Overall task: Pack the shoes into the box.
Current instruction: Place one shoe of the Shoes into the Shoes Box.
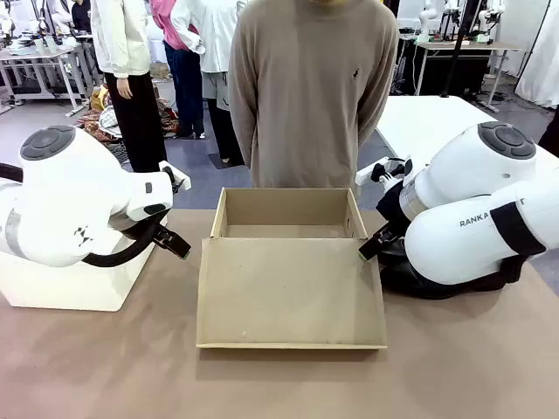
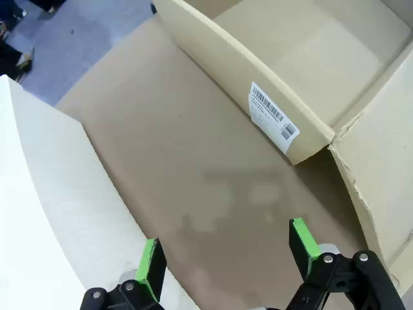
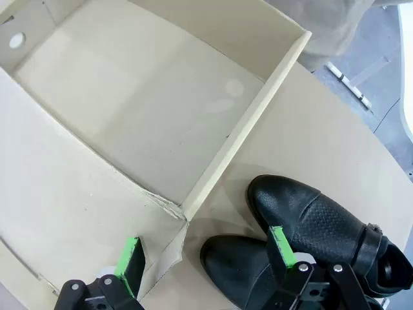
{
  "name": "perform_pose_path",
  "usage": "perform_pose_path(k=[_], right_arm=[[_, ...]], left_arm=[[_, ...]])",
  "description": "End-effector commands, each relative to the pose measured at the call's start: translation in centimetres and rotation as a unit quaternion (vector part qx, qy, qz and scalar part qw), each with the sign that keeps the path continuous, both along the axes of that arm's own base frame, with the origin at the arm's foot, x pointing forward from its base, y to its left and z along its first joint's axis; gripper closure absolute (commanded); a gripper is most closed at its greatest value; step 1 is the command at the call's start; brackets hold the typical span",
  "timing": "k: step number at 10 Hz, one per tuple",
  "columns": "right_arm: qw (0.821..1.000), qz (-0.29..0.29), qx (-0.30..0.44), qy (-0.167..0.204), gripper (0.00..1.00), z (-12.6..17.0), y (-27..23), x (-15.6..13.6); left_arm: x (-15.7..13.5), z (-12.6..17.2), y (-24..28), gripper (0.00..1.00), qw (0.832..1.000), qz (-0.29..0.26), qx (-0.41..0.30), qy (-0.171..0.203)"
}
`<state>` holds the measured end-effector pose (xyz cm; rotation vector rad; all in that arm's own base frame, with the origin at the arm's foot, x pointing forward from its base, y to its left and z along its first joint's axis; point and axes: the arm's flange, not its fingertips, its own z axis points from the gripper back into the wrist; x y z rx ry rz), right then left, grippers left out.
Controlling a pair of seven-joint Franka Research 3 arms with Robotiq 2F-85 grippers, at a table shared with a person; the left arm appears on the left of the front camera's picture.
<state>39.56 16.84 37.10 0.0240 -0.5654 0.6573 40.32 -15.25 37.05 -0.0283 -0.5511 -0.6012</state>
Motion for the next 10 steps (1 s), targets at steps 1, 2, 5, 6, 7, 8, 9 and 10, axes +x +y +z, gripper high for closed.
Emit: perform_pose_path(k=[1,2,5,6,7,8,9,10], right_arm=[[1.000,0.000,0.000,0.000,0.00,0.01,0.00,0.00],[1.000,0.000,0.000,0.000,0.00,0.01,0.00,0.00],[1.000,0.000,0.000,0.000,0.00,0.01,0.00,0.00],[1.000,0.000,0.000,0.000,0.00,0.01,0.00,0.00],[1.000,0.000,0.000,0.000,0.00,0.01,0.00,0.00],[1.000,0.000,0.000,0.000,0.00,0.01,0.00,0.00],[1.000,0.000,0.000,0.000,0.00,0.01,0.00,0.00],[1.000,0.000,0.000,0.000,0.00,0.01,0.00,0.00]], left_arm=[[0.00,0.00,0.00,0.00,1.000,0.000,0.000,0.000],[0.00,0.00,0.00,0.00,1.000,0.000,0.000,0.000],[0.00,0.00,0.00,0.00,1.000,0.000,0.000,0.000],[0.00,0.00,0.00,0.00,1.000,0.000,0.000,0.000],[0.00,0.00,0.00,0.00,1.000,0.000,0.000,0.000],[0.00,0.00,0.00,0.00,1.000,0.000,0.000,0.000],[0.00,0.00,0.00,0.00,1.000,0.000,0.000,0.000],[0.00,0.00,0.00,0.00,1.000,0.000,0.000,0.000]])
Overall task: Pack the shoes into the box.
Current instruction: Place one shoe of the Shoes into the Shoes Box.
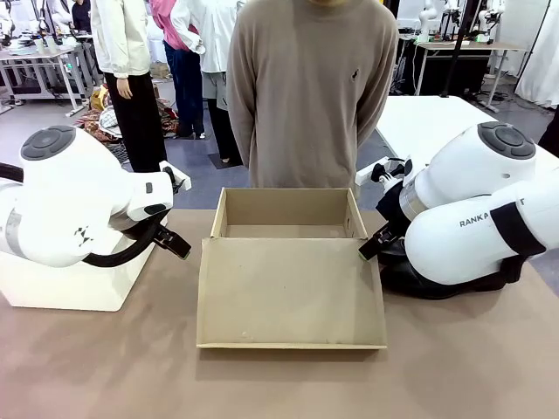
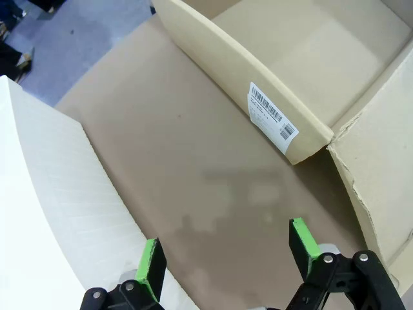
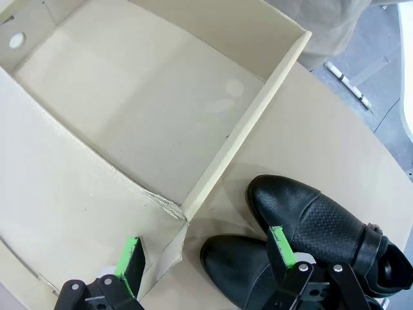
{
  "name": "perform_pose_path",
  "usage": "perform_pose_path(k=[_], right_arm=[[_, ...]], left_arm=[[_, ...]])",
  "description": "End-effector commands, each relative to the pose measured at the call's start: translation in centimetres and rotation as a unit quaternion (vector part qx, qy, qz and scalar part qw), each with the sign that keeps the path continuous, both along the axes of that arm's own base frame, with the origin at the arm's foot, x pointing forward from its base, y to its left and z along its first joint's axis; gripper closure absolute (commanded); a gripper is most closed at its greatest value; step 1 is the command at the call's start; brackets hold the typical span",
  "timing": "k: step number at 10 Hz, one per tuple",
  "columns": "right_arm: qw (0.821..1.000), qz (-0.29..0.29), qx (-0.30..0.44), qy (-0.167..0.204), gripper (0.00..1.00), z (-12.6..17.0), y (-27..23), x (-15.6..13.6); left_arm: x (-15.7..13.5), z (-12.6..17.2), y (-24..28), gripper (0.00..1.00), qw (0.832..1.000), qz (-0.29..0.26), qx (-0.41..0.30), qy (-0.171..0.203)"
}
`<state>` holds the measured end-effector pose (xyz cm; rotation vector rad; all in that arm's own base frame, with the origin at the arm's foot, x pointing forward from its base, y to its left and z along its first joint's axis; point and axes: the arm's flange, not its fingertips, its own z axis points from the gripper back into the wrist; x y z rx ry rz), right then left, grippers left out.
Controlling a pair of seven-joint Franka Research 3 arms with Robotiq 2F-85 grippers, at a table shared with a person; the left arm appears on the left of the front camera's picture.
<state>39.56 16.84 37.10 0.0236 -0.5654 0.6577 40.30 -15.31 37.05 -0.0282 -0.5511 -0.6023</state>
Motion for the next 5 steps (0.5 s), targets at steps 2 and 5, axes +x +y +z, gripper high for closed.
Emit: perform_pose_path(k=[2,5], right_arm=[[1.000,0.000,0.000,0.000,0.00,0.0,0.0,0.0],[1.000,-0.002,0.016,0.009,0.00,2.3,-0.5,-0.3]], left_arm=[[0.0,0.0,0.1,0.00,1.000,0.000,0.000,0.000],[-0.2,1.5,-0.1,0.00,1.000,-0.011,0.002,-0.008]])
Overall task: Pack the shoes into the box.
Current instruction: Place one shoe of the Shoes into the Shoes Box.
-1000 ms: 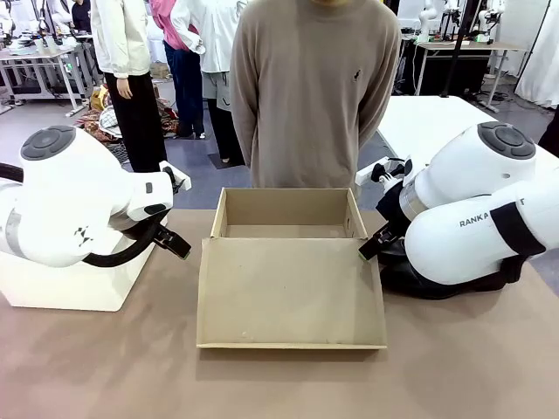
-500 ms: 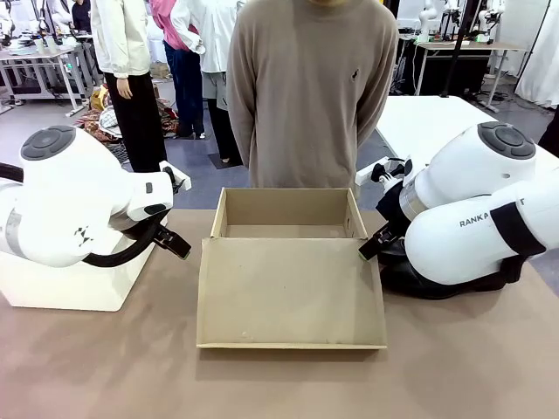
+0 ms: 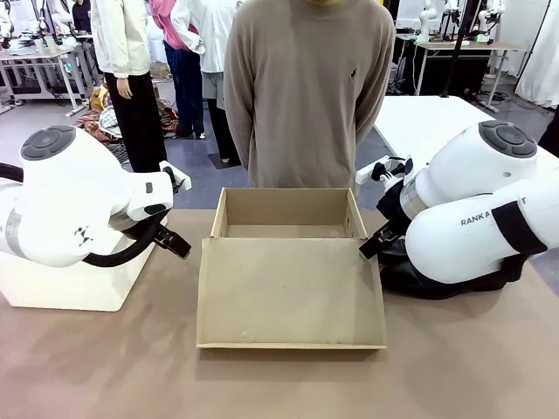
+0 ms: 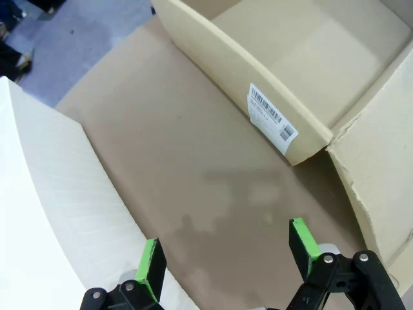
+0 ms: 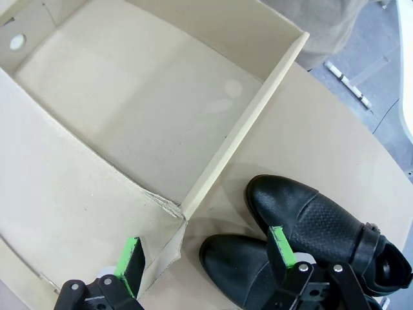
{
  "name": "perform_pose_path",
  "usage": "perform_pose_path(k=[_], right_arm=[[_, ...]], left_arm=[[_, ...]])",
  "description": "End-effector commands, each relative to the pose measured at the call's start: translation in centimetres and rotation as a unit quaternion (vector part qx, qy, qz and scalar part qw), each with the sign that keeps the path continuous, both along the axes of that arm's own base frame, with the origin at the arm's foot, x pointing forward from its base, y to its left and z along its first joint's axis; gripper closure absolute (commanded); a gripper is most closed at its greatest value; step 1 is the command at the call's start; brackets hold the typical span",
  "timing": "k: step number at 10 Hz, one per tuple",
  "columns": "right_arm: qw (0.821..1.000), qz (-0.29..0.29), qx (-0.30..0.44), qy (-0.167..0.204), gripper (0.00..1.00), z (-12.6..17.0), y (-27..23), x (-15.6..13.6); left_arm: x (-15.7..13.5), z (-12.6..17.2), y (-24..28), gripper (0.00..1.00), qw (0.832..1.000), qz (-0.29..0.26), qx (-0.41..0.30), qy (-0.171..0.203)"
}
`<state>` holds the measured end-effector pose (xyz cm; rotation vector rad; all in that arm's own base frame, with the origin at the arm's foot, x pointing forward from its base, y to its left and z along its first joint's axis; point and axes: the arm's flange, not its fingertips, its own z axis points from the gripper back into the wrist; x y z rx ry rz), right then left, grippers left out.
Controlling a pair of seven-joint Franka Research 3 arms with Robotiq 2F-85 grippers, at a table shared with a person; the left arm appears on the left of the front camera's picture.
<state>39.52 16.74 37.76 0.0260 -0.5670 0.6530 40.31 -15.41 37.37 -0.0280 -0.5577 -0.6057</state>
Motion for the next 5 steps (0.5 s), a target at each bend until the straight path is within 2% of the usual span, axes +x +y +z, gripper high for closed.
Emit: perform_pose_path(k=[1,5], right_arm=[[1.000,-0.001,0.018,0.012,0.00,2.8,-0.7,-0.4],[0.999,0.012,0.029,0.022,0.00,7.4,-1.6,-1.3]], left_arm=[[-0.4,2.5,-0.1,0.00,1.000,-0.016,0.002,-0.008],[-1.6,8.1,-0.9,0.00,0.999,-0.038,0.002,-0.008]])
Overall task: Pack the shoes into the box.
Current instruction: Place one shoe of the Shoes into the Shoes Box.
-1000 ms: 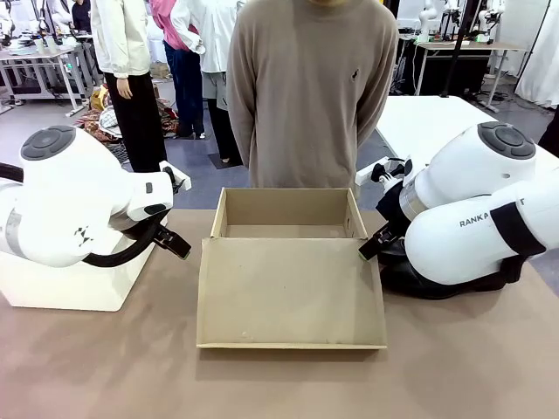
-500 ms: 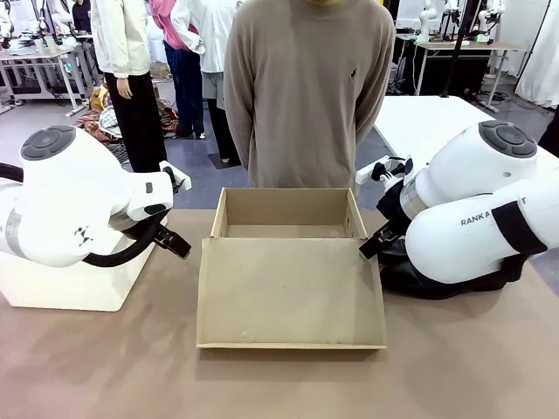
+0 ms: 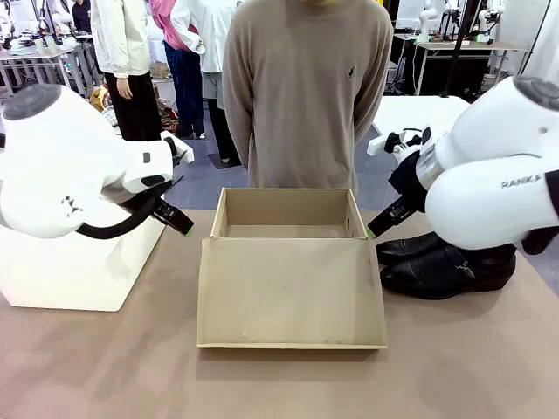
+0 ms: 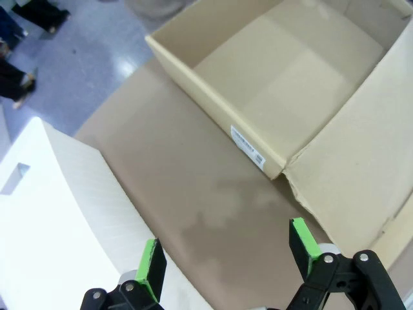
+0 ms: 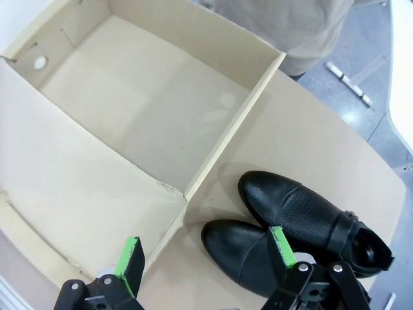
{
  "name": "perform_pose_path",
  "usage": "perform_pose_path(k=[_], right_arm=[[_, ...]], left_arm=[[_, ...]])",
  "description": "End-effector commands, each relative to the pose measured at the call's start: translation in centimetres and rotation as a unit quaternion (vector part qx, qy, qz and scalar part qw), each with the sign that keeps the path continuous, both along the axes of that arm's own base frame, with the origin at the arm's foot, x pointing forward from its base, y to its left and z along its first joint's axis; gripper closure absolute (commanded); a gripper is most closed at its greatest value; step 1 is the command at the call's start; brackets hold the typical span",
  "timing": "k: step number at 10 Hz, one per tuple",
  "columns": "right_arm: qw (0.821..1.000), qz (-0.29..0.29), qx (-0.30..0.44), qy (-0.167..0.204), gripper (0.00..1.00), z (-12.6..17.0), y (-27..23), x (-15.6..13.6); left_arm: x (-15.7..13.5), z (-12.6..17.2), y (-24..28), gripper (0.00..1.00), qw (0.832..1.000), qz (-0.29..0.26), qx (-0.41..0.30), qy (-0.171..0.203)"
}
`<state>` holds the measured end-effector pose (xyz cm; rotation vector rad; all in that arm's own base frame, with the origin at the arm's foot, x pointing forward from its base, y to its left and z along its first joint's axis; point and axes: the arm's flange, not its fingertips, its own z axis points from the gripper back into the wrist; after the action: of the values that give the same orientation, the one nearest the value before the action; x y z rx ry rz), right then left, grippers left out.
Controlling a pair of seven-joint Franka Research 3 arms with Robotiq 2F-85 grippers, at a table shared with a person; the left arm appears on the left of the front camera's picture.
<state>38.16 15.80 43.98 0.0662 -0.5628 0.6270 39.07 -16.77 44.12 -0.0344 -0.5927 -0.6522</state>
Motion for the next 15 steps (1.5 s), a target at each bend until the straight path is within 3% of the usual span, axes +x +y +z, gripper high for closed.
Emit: perform_pose_path(k=[1,3,5,8,10,15], right_arm=[[1.000,0.023,0.007,0.016,0.00,2.2,-1.0,-0.3],[0.999,0.027,0.005,0.018,0.00,4.1,-1.6,-1.1],[0.999,0.041,0.006,0.018,0.00,4.7,-1.9,-1.4],[0.995,0.100,0.027,0.003,0.00,7.0,-3.3,-2.2],[0.987,0.155,0.037,0.000,0.00,8.8,-4.2,-2.8],[0.967,0.239,0.078,-0.028,0.00,12.2,-5.3,-4.2]], left_arm=[[-0.8,2.9,0.3,0.00,1.000,-0.016,0.006,0.007],[-1.4,5.9,0.4,0.00,1.000,-0.026,0.011,0.004],[-1.7,6.8,0.6,0.00,0.999,-0.032,0.017,-0.001],[-1.2,9.3,2.0,0.00,0.991,-0.130,-0.001,-0.024],[-0.9,11.1,2.9,0.00,0.980,-0.199,-0.016,-0.017],[-1.0,13.5,4.7,0.00,0.964,-0.255,-0.067,-0.022]])
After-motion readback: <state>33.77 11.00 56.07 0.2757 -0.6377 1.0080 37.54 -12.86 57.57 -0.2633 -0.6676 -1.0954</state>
